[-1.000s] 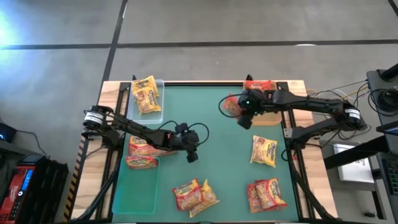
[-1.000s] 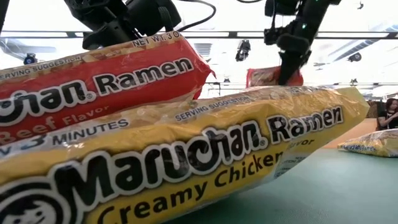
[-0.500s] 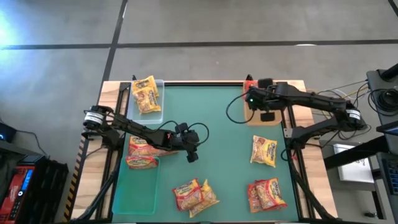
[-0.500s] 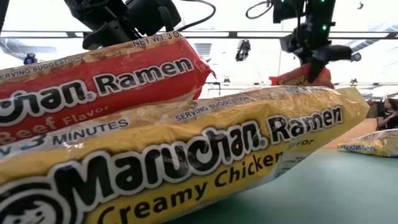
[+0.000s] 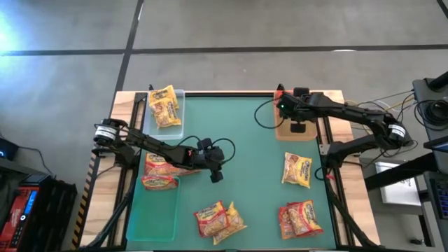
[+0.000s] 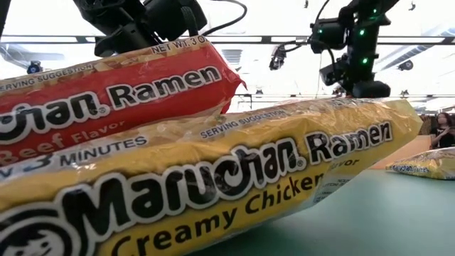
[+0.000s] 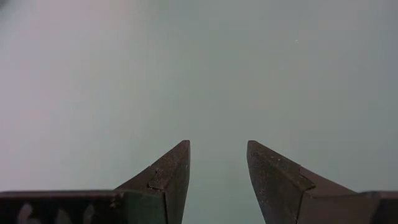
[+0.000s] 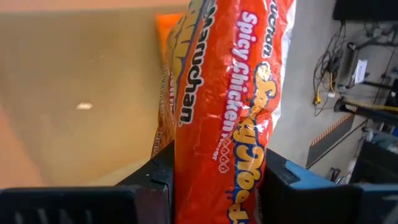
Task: Sort Maruchan noodles
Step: Put the orange noodle pack into the orange bin
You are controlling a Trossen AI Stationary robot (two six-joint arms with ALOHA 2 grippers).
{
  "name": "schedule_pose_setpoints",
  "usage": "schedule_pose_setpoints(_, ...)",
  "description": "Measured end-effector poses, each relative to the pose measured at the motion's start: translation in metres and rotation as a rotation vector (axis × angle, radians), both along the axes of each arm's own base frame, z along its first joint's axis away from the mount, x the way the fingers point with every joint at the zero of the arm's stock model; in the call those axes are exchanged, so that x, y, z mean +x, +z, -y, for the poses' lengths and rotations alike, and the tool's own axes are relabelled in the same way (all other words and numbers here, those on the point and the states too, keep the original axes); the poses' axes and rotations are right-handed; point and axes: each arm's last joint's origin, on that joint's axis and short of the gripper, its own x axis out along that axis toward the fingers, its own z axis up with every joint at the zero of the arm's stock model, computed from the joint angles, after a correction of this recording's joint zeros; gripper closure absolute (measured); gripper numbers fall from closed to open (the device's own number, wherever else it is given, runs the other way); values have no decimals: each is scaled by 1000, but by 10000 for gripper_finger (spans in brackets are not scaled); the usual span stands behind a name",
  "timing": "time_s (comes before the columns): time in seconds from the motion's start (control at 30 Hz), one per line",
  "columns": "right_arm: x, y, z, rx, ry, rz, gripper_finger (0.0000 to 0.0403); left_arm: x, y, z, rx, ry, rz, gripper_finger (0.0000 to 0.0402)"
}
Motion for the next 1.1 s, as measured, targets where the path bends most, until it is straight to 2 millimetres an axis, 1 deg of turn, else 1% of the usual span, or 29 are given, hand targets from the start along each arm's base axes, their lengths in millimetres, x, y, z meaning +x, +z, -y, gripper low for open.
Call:
schedule_pose_setpoints(0.07, -1, -3, 5, -16, -20, 21, 268, 0, 0, 0, 0, 0, 0, 259)
schedule_pose_setpoints(0.17, -4, -7, 11, -28, -4, 4, 255, 0, 0, -1, 6, -3, -3, 259)
schedule_pose_setpoints(0.3, -6, -7, 18, -54, -24, 15, 246, 1, 0, -4, 11, 1, -4, 259)
schedule_pose_setpoints(0.43, -7, -4, 24, -208, -116, -22, 244, 1, 0, -9, 11, 16, -4, 259)
schedule_pose_setpoints(0.47, -7, -3, 24, -222, -134, -18, 244, 1, 0, -11, 11, 20, -4, 259)
schedule_pose_setpoints(0.57, -7, -3, 23, -189, -145, 29, 248, 1, 0, -12, 11, 24, -4, 259)
schedule_pose_setpoints(0.7, -5, -4, 22, -114, -119, 83, 250, 1, 0, -12, 11, 24, -4, 259)
schedule_pose_setpoints(0.83, -8, -4, 24, -198, -146, 8, 246, 1, 0, -12, 11, 24, -4, 259)
schedule_pose_setpoints(0.9, -8, -4, 25, -212, -173, 20, 243, 1, 0, -12, 11, 24, -4, 259)
schedule_pose_setpoints(1.03, -7, -6, 24, -97, -143, 100, 239, 1, 0, -12, 11, 24, -4, 259)
schedule_pose_setpoints(1.1, -8, -6, 27, -104, -150, 105, 237, 1, 0, -12, 11, 24, -4, 259)
